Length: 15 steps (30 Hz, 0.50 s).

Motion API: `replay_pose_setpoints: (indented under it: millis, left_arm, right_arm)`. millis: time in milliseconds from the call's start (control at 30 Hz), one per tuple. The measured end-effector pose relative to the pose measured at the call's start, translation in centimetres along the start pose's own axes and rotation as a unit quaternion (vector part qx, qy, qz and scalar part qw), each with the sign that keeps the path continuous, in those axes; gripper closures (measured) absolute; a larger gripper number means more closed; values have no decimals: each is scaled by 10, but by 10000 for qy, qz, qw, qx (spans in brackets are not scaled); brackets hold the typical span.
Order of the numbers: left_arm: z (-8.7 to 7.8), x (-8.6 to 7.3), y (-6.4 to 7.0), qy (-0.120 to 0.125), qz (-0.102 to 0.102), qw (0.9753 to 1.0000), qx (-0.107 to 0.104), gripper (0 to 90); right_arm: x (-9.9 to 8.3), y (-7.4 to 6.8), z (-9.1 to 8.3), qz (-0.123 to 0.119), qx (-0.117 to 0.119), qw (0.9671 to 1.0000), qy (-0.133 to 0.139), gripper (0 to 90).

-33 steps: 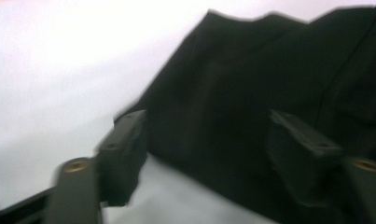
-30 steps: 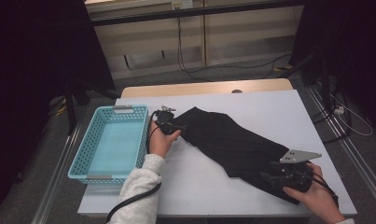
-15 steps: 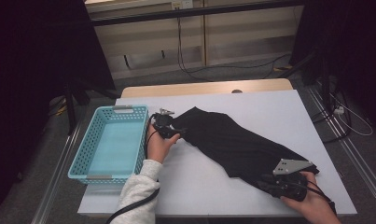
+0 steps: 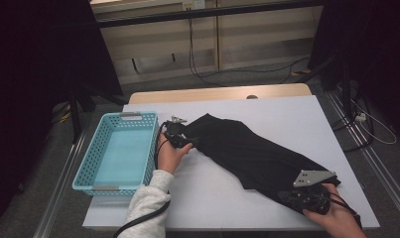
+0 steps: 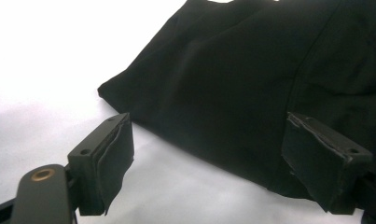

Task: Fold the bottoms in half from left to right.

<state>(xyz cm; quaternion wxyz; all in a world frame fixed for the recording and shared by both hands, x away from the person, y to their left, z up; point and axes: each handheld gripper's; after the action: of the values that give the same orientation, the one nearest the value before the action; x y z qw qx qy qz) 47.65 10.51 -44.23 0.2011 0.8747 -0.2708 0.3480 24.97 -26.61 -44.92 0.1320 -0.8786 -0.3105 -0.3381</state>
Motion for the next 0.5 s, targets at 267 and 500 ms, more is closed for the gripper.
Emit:
replay_pose_setpoints:
  millis: [267, 500]
  left_arm:
    - [-1, -1, -2, -54, -16, 10000, -62, 173]
    - [-2, 0, -1, -36, 5, 10000, -71, 169]
  right_arm:
    - [-5, 1, -8, 41, 262, 9996, 113, 861]
    - [8, 30, -16, 368, -561, 9963, 541, 551]
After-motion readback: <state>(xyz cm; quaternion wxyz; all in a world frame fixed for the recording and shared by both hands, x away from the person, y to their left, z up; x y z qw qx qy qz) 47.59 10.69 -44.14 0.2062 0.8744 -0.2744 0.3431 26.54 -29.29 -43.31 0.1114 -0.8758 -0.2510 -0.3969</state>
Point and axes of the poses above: each handheld gripper's, and its own axes: z roughly forward along the jaws, x roughly out of its top, y roughly to its right, and after that the axes turned 6 degrees about -x, right-handed
